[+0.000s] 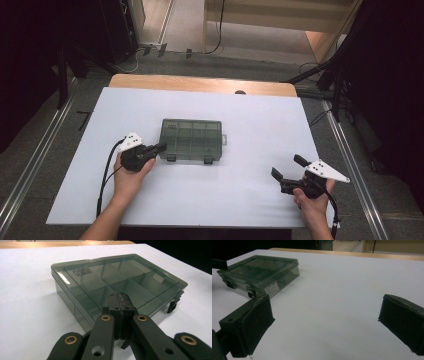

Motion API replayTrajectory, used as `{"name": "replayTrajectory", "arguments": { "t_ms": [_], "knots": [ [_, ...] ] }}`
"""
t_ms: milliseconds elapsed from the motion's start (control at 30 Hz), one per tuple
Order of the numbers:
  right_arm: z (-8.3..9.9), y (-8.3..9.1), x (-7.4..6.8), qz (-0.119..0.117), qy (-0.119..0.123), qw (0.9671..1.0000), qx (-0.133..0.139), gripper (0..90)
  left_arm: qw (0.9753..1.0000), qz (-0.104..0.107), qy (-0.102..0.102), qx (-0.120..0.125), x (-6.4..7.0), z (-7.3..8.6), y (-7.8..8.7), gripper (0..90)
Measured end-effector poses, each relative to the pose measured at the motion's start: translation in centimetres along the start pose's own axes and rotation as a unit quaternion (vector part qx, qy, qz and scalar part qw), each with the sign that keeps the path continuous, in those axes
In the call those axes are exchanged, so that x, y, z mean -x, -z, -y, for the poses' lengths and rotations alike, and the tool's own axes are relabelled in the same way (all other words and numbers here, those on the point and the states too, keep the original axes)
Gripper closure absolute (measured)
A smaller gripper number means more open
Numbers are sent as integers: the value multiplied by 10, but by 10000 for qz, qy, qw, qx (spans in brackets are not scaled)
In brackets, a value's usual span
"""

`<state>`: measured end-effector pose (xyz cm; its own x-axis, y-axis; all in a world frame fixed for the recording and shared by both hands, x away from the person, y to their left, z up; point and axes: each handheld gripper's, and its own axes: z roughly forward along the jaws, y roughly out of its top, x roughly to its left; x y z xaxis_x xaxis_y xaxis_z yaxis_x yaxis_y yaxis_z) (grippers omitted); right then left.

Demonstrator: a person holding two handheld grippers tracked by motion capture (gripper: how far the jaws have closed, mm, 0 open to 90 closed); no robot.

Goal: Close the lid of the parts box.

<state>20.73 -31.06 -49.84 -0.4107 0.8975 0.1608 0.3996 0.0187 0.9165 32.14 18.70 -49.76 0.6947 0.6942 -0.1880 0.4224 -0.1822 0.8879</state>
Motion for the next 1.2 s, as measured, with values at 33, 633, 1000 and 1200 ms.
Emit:
{"name": "replayTrajectory", "arguments": {
  "t_ms": [33,633,1000,1200],
  "knots": [
    [1,1,1,31,22,10000,-10,0,10000,1,-2,-1,0,0,0,900],
    [13,8,10,126,-61,9999,-55,0,9998,108,-112,86,5,-2,9,779],
    [14,7,9,116,-47,9999,-70,0,9989,139,-64,441,3,-5,27,392],
    [14,7,9,112,-46,9999,-76,0,9989,58,-55,455,0,-4,36,176]
  ]
}}
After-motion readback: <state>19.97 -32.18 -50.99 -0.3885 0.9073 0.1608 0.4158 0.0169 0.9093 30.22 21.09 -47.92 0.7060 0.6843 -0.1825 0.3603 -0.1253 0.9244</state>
